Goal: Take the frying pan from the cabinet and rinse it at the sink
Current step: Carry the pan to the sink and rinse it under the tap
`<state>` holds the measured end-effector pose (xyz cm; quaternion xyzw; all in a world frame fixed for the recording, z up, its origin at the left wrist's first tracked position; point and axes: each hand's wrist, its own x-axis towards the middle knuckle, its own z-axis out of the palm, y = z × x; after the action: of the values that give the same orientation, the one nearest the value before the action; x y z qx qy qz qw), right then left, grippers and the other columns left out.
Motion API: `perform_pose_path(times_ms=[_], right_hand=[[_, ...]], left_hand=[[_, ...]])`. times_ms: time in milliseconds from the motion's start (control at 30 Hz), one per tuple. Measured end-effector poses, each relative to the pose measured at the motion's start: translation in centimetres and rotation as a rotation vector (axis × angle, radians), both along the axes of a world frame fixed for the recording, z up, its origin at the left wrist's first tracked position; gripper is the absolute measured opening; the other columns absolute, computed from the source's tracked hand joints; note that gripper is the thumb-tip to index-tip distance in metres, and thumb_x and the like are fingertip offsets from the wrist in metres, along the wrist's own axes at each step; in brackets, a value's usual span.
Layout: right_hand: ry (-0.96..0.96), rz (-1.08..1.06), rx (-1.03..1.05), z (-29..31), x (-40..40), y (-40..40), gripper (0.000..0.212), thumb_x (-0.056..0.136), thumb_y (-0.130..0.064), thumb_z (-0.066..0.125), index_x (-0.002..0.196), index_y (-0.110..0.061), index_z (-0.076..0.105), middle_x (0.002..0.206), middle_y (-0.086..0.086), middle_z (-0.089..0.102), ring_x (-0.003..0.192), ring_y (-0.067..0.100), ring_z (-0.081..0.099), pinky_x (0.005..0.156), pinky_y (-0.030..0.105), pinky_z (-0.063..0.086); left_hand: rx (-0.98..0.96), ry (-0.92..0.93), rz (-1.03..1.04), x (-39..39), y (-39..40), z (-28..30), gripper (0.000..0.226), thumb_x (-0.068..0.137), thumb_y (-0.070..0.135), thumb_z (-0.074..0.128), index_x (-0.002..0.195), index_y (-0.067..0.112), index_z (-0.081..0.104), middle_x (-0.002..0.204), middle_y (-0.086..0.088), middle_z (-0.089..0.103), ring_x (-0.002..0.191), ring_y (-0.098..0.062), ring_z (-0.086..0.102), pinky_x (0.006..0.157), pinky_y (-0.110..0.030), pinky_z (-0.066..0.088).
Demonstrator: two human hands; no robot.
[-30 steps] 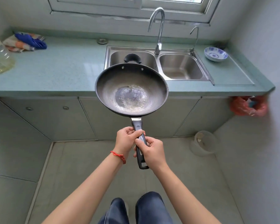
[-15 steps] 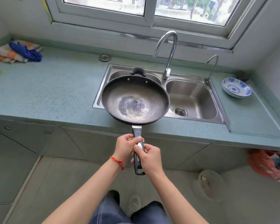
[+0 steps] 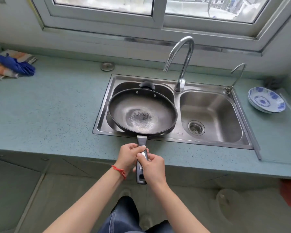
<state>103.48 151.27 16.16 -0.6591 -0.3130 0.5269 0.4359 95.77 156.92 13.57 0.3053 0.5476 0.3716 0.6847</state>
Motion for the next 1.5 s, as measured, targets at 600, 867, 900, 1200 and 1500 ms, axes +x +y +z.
perform_pose_path(times_ms=[600,867,900,1200,1500], right_hand=[[0.077,0.093,-0.13,-1.0,-1.6,6.4,0.042,0.068,-0.031,0.065,0.086,0.007,0.063,0.071,0.018,0.066,0.068,0.027,0.062,0.065,0.033,0.047],[0.087,0.148,-0.14,-1.3,-1.4,7.7,0.052,0.063,-0.038,0.065,0.083,0.009,0.061,0.069,0.01,0.06,0.064,0.015,0.053,0.057,0.024,0.041],[0.084,0.152,-0.145,-1.4,-1.4,7.9,0.044,0.065,-0.037,0.066,0.076,0.006,0.06,0.063,0.007,0.056,0.06,0.014,0.049,0.055,0.024,0.038],[0.071,0.157,-0.182,-2.2,-1.5,9.9,0.035,0.082,-0.014,0.064,0.051,-0.018,0.048,0.037,-0.015,0.04,0.04,0.002,0.036,0.044,0.015,0.03],[-0.021,0.258,-0.179,-3.0,-0.4,10.6,0.025,0.083,-0.026,0.064,0.064,-0.014,0.054,0.042,-0.01,0.053,0.038,0.001,0.051,0.045,0.013,0.042]], left_hand=[[-0.027,0.034,-0.193,-3.5,6.2,-1.8,0.027,0.076,0.005,0.064,0.05,0.011,0.064,0.063,-0.008,0.073,0.062,-0.021,0.067,0.058,-0.027,0.052],[-0.039,-0.044,-0.223,-3.9,7.0,-1.7,0.018,0.079,-0.009,0.054,0.064,-0.001,0.053,0.056,-0.003,0.069,0.056,-0.012,0.067,0.051,-0.017,0.051],[-0.041,-0.06,-0.224,-4.0,7.2,-1.6,0.012,0.08,-0.009,0.053,0.069,-0.004,0.055,0.058,-0.005,0.07,0.056,-0.013,0.067,0.052,-0.018,0.052],[-0.109,-0.058,-0.244,-4.3,9.0,-1.7,0.014,0.08,-0.005,0.054,0.067,-0.005,0.059,0.05,-0.001,0.066,0.047,-0.009,0.062,0.047,-0.016,0.048],[-0.109,0.031,-0.231,-4.2,9.1,-1.6,0.019,0.081,0.001,0.057,0.062,0.003,0.06,0.049,0.001,0.063,0.047,-0.008,0.058,0.048,-0.017,0.046]])
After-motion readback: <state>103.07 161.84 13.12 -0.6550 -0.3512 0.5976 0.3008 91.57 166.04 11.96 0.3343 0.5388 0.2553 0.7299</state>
